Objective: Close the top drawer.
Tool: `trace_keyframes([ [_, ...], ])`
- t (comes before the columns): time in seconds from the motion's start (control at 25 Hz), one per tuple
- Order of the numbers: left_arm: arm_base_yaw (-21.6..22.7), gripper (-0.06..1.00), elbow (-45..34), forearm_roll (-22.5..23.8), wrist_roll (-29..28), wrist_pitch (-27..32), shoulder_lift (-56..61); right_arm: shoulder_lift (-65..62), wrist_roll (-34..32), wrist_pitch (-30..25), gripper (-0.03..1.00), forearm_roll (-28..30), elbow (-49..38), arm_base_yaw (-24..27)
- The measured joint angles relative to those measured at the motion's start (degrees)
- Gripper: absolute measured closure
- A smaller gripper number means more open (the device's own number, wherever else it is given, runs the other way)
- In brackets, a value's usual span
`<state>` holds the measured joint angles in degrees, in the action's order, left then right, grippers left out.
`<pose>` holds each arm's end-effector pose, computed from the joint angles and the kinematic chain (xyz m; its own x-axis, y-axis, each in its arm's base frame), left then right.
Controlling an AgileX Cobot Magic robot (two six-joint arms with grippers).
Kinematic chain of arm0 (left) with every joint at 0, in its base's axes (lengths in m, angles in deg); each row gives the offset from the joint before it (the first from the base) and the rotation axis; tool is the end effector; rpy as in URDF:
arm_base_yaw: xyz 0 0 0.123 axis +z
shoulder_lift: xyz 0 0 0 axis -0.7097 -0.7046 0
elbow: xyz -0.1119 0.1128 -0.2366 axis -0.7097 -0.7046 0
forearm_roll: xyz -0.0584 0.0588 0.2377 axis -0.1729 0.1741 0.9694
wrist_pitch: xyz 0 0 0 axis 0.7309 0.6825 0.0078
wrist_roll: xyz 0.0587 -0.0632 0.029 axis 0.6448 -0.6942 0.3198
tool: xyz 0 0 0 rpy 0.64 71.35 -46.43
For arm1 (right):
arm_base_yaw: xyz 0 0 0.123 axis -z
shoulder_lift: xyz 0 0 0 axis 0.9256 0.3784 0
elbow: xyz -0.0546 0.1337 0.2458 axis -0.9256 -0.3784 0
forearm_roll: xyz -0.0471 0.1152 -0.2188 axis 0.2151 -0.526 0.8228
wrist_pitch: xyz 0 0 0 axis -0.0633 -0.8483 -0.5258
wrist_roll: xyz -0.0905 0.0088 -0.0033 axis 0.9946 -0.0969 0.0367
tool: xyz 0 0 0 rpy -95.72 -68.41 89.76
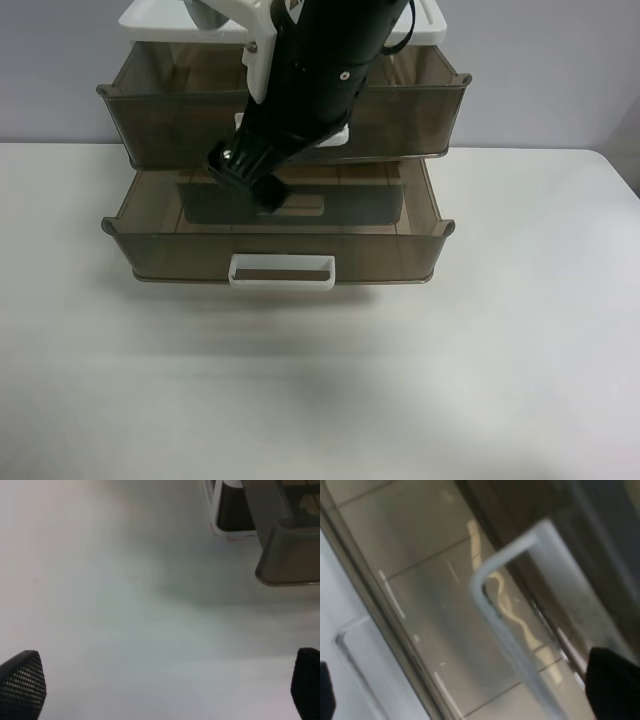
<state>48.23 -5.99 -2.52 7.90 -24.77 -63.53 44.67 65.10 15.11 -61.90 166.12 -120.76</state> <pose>-0.0071 -0.0063 0.2806 -0.4355 0.0733 -0.8972 0.0486 0.9971 0.0579 0.2264 0.2876 0.3282 -0.3085 -0.8367 -0.4524 -0.8800 0.4316 -0.1981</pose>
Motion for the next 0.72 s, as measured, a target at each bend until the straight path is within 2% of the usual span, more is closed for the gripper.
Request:
trace_keyframes([
  [0.16, 0.0, -0.05, 0.0, 0.0, 0.0, 0.0, 0.0, 0.0, 1.2, -4.9, -0.01, 0.0, 5.6, -2.5],
  [0.36, 0.0, -0.05, 0.0, 0.0, 0.0, 0.0, 0.0, -0.1, 1.6, -10.4, -0.01, -1.7, 5.8, -7.0],
  [0.52, 0.0, -0.05, 0.0, 0.0, 0.0, 0.0, 0.0, -0.1, 2.1, -10.5, -0.01, -2.1, 2.3, -7.5],
  [0.72, 0.0, -0.05, 0.0, 0.0, 0.0, 0.0, 0.0, 0.6, 2.1, -7.1, -0.01, 1.2, -0.1, -7.1],
])
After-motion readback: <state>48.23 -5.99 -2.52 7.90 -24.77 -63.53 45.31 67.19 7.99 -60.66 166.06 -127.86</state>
